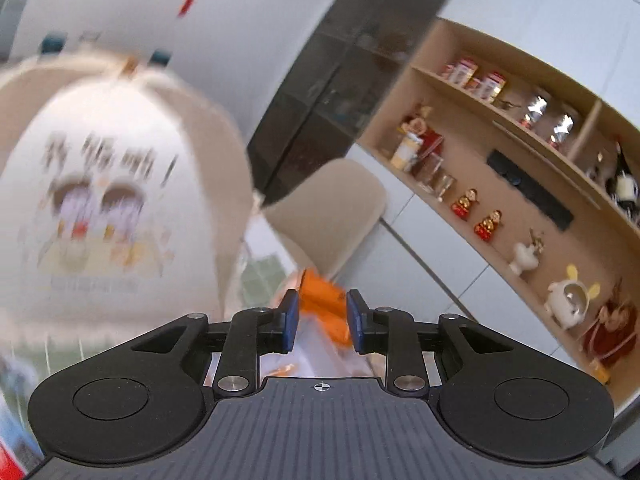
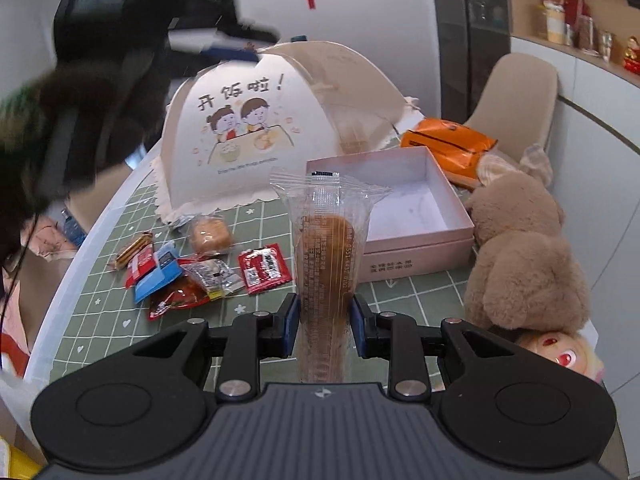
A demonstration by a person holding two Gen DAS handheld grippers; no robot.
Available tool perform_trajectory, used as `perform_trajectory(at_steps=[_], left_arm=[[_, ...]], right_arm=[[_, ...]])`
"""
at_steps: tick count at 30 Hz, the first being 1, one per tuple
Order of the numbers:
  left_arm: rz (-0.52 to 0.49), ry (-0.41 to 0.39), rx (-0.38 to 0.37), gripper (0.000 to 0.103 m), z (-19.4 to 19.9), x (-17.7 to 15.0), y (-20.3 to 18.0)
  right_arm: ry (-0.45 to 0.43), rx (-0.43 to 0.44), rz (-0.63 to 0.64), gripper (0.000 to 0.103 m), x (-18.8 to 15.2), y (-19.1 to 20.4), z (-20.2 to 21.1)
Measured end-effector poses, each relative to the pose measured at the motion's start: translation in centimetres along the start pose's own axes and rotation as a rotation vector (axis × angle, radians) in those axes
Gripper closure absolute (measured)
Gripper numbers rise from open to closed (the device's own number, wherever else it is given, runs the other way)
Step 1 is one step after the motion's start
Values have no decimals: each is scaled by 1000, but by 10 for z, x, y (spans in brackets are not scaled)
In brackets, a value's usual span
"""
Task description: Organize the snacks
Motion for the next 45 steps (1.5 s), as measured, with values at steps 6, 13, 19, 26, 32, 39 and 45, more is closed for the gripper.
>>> perform_trajectory(at_steps=[6, 13, 19, 26, 32, 39, 45], left_arm=[[58, 86, 64, 74, 53, -84, 55], [156, 57, 179, 74, 121, -110, 107], [232, 14, 377, 74, 165, -108, 151], [330, 51, 506, 74, 198, -133, 196], [348, 72, 542, 74, 220, -145, 215], [364, 114, 585, 74, 239, -153, 240], [323, 147, 541, 74, 234, -148, 240]], right_arm=[[-123, -18, 43, 76, 64, -6, 27], [-168, -52, 158, 71, 196, 12, 28], [-61, -115, 170, 26, 227, 13, -49], [95, -30, 181, 26, 171, 50, -117], [244, 67, 189, 29, 122, 97, -185], [336, 83, 249, 54, 63, 145, -250], [367, 61, 170, 53, 30, 137, -264]])
Point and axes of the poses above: each gripper's, at about its wrist camera, not at the fingertips, and z roughly against the way its jaws point, y to its left, x to its top, the point moved 7 cm from there along -z, roughly the way its jaws point, and after that the axes turned 1 degree about -x, right-handed, at the moved point
